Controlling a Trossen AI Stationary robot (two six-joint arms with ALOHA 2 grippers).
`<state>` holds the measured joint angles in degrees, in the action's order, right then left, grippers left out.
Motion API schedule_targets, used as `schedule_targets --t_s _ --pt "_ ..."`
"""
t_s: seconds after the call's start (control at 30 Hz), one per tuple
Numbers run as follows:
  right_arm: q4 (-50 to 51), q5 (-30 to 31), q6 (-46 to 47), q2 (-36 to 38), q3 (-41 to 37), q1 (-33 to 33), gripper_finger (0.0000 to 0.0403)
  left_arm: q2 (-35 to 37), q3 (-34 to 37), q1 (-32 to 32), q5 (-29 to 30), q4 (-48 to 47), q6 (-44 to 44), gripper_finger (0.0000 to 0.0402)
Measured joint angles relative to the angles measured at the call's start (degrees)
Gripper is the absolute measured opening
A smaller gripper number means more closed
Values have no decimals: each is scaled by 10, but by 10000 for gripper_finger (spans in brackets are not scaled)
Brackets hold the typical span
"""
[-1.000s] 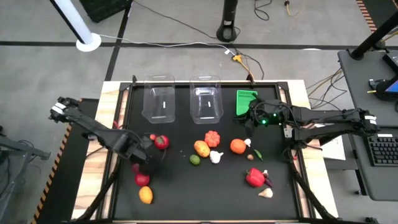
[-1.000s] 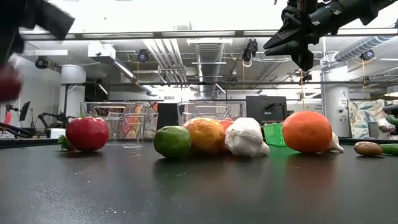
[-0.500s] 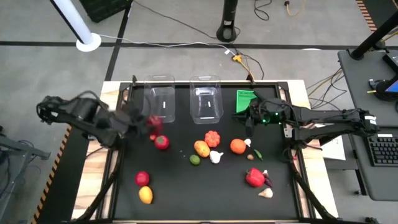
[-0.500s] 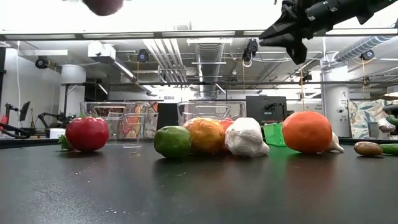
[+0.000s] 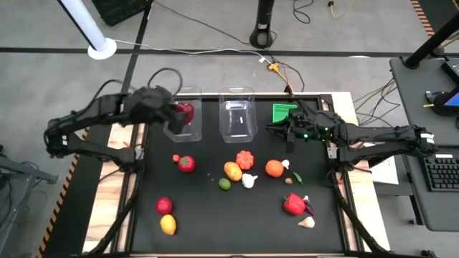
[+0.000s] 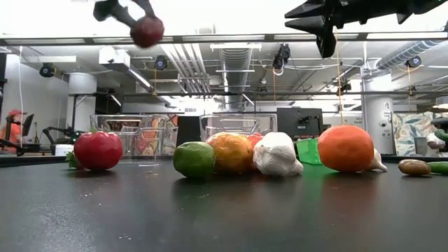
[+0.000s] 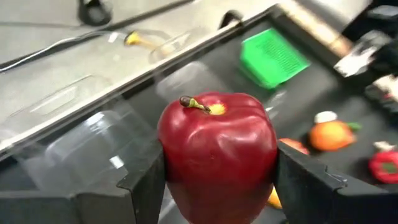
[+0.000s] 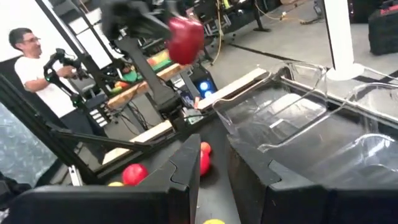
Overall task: Sort produce into baskets
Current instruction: Put the apple into the left transparent bin
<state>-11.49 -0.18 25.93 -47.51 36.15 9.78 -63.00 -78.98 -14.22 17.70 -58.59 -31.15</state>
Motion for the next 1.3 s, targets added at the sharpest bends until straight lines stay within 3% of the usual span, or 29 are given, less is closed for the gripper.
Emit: schedule_targets --t_s 0.3,0.5,0.77,1.03,1.3 --pt "34 4 5 -12 64 0 68 -122 6 -232 -121 -19 154 228" --pt "213 53 0 -37 150 0 68 -229 4 -330 -134 -23 205 228" --pt "458 118 41 -95 265 0 68 -305 3 -343 -142 -24 232 247" --pt "490 122 64 -137 318 0 71 -333 3 -343 -111 -22 232 269" --pt "494 119 79 -150 321 0 114 -342 3 -343 -92 -12 234 294"
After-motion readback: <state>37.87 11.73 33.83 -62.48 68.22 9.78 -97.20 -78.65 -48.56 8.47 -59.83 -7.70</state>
